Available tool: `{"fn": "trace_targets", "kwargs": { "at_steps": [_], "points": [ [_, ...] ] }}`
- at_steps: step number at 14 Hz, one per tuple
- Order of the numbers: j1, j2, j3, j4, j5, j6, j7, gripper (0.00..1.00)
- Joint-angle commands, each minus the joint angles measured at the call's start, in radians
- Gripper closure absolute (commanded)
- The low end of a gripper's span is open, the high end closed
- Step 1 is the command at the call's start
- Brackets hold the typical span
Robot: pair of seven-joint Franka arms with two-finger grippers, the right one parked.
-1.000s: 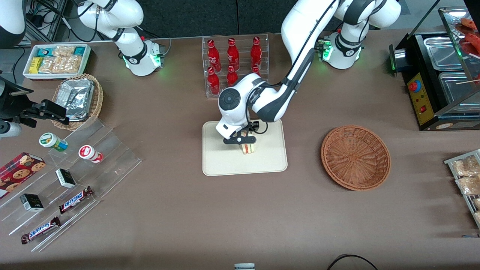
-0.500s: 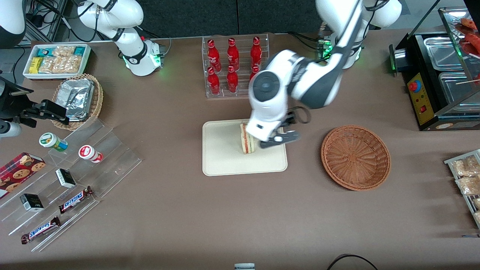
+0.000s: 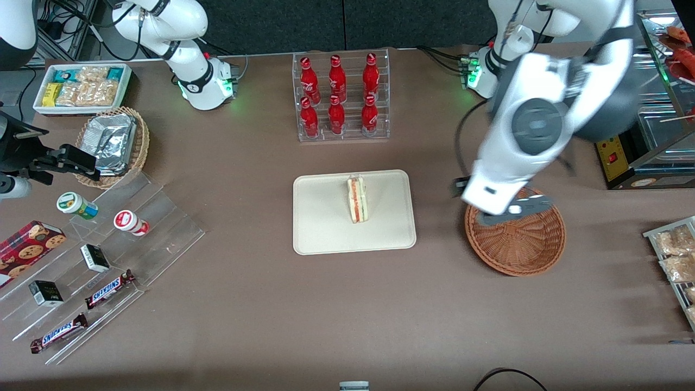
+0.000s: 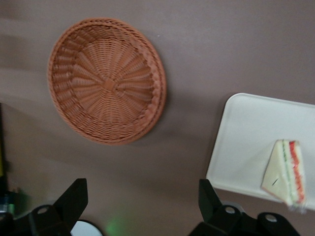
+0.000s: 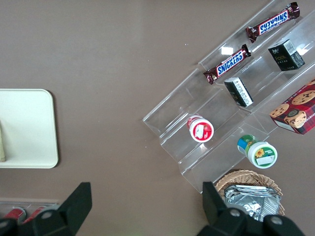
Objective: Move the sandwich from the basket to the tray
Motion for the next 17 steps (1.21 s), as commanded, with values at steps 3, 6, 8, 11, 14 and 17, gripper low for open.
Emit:
{"fn": "trace_targets", "kwargs": {
  "at_steps": [3, 6, 8, 11, 14, 17],
  "points": [
    [0.209, -0.147, -0.012, -0.048, 0.005, -0.093, 0.302, 0.01],
    [0.304, -0.249, -0.012, -0.114, 0.005, -0.106, 0.464, 0.01],
    [0.344, -0.298, -0.011, -0.142, 0.007, -0.106, 0.48, 0.01],
    [0.358, -0.303, -0.018, -0.14, 0.007, -0.107, 0.48, 0.01],
    [0.505, -0.28, -0.192, -0.107, 0.003, -0.106, 0.476, 0.01],
    [0.518, -0.264, -0.202, -0.09, 0.0, -0.106, 0.466, 0.01]
  ]
}}
